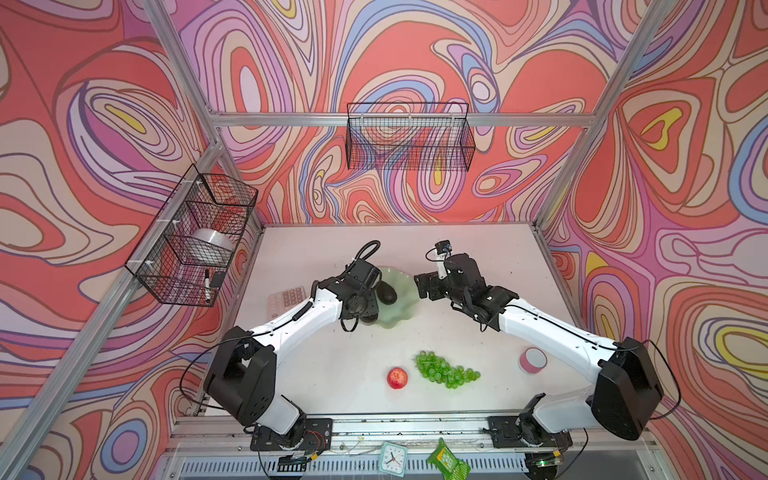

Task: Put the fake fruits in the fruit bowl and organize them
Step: 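Carry the avocado with the left gripper and place it in the bowl, then withdraw the left gripper while the right gripper reaches down to grasp the red apple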

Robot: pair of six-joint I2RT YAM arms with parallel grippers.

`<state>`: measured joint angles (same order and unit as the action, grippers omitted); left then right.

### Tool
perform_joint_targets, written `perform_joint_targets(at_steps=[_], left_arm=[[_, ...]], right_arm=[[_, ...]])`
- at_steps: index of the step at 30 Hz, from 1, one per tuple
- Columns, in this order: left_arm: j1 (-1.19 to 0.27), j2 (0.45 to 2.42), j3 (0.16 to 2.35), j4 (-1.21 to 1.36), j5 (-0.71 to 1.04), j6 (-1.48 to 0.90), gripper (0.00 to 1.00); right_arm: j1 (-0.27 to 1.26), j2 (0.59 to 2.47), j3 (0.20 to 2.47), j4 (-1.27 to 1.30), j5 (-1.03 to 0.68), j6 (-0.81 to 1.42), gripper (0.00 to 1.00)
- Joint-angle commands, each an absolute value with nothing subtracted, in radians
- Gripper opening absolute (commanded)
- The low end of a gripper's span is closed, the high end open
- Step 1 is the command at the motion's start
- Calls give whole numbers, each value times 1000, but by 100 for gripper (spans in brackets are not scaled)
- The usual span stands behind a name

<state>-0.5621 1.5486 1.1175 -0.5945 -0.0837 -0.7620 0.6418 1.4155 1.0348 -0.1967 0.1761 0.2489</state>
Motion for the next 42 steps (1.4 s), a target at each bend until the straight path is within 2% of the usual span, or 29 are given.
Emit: perform_joint_targets(at_steps=[1, 17, 21, 25, 30, 36, 42], left_arm=[[-551, 1598, 1165, -543, -74, -749, 49], [-544, 1793, 1262, -546, -51, -772, 51], [-541, 1807, 1265, -551, -46, -774, 59], [-540, 1791, 1264, -555, -51, -772, 74], [-534, 1742, 1266, -549, -53, -758, 80], [-525, 1598, 1239, -529, -117, -745, 82], [-500, 1287, 1078, -440, -341, -707, 91]], right_arm=[[637, 1397, 1007, -213, 180, 261, 98], [637, 1395, 983, -235, 164, 269, 98], [637, 1394, 979, -241, 159, 273, 98], [638, 1388, 980, -274, 122, 264, 97], [648, 1360, 957, -323, 9, 257, 93], [850, 1321, 928, -427, 79, 270, 92], [1071, 1349, 903, -478, 110, 381, 91]])
